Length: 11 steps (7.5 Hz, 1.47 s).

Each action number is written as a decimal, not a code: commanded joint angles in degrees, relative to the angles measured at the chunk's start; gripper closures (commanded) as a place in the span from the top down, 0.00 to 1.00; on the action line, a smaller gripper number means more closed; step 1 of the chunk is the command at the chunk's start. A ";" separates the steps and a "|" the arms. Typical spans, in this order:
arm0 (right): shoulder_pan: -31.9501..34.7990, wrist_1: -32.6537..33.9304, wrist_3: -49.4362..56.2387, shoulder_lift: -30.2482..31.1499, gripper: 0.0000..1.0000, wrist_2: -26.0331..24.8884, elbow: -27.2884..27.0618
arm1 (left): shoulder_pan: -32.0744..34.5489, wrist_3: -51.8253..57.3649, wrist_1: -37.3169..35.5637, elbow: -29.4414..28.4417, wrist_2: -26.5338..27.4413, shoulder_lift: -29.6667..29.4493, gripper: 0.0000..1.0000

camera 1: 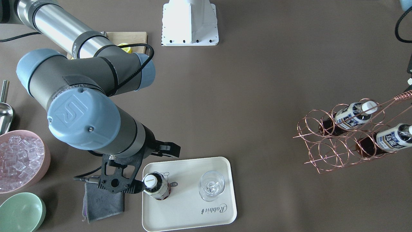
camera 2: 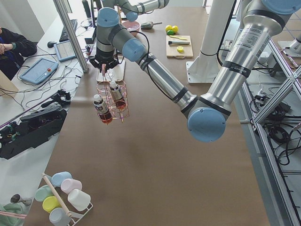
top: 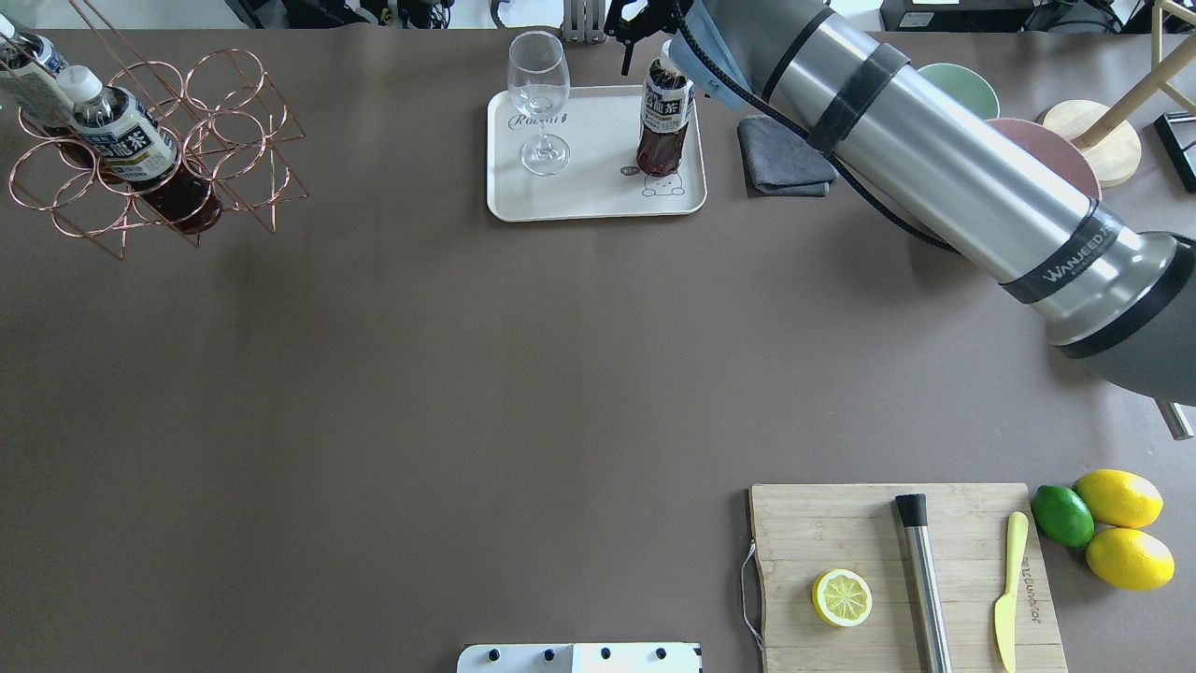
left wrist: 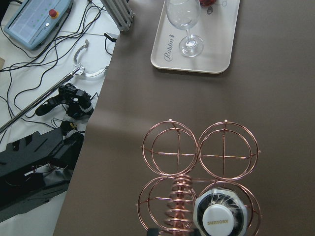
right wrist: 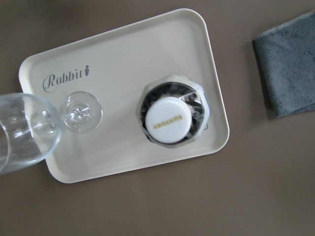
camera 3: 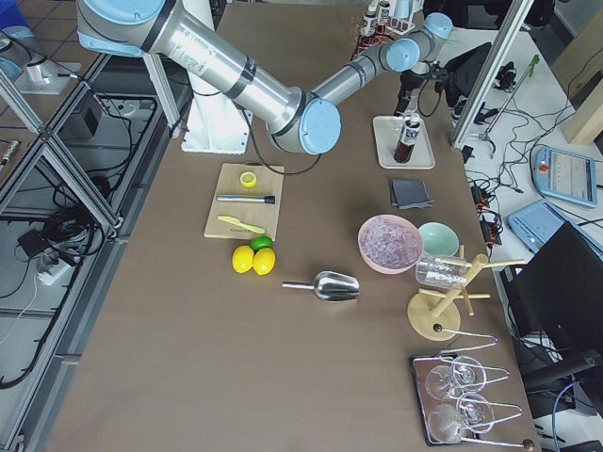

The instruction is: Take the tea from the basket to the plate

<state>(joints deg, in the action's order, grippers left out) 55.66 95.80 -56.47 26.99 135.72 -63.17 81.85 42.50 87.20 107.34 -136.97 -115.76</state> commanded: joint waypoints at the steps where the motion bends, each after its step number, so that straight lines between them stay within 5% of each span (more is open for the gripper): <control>1: -0.03 7.36 4.32 14.19 1.00 -0.81 -21.58 | 1.91 8.02 1.73 -8.60 0.12 -2.17 0.00; 3: -1.07 12.63 10.91 29.35 1.00 -7.45 -39.82 | 3.05 9.71 10.74 -21.76 0.21 -6.65 0.00; 5: 0.40 12.13 20.64 47.01 1.00 -7.93 -52.79 | 3.32 9.80 15.52 -29.53 4.05 -10.17 0.00; 8: 11.89 11.95 45.65 62.79 1.00 -7.58 -54.70 | 2.88 10.94 20.79 -36.75 6.53 -12.47 0.00; 11: 26.29 11.95 69.13 69.16 1.00 -7.58 -49.01 | 2.18 10.77 21.08 -36.77 6.98 -12.03 0.00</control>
<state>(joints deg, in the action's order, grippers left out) 73.61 107.76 -2.17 93.21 128.06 -116.38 84.46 53.38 107.96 70.70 -130.17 -128.03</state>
